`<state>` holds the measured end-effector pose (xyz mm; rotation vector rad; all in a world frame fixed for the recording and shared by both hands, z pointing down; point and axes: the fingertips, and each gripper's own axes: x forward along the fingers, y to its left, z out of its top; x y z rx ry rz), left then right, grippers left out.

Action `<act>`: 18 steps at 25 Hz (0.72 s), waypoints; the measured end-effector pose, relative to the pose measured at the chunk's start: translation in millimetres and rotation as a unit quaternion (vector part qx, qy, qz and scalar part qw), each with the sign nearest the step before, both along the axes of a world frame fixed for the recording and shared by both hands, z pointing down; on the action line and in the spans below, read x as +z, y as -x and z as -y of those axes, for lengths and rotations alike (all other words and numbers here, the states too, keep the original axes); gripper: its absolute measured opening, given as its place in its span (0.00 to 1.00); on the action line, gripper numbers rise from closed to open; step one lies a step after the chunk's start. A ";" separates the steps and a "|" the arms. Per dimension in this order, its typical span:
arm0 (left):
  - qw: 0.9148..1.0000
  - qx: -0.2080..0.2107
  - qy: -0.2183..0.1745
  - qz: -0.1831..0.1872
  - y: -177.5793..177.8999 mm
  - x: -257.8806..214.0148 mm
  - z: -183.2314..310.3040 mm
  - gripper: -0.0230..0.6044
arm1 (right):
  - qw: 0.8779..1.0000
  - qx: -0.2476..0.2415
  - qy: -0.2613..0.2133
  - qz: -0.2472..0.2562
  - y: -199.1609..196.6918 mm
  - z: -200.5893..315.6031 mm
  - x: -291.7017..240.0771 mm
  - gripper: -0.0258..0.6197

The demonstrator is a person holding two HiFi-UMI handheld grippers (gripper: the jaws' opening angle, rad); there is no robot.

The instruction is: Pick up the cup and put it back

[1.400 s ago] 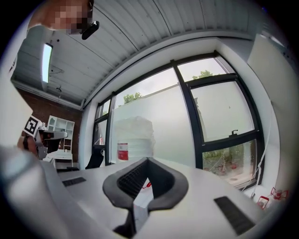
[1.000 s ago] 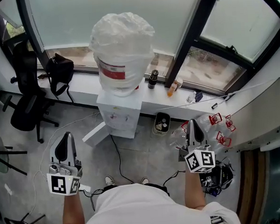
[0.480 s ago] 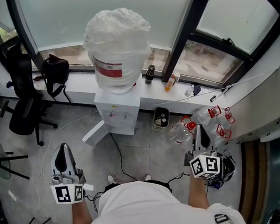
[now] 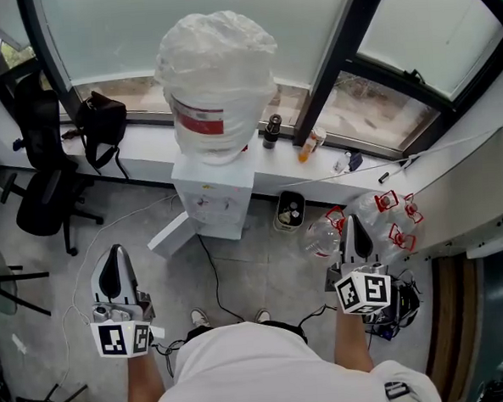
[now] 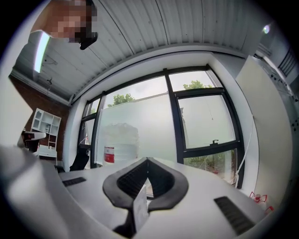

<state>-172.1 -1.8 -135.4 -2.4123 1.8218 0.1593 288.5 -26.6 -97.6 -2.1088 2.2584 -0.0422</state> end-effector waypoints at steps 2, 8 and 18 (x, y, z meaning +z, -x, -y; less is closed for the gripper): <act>1.000 0.002 0.002 0.003 -0.5 0.9 0.3 0.07 | 1.000 -0.006 0.000 -0.007 6.9 1.2 0.8 0.07; 1.000 0.008 0.007 0.005 3.5 2.7 2.9 0.07 | 1.000 -0.011 0.005 0.004 15.9 4.7 1.4 0.07; 1.000 0.029 0.006 0.003 11.2 5.9 12.9 0.07 | 1.000 0.002 -0.002 0.007 33.6 2.6 -0.7 0.07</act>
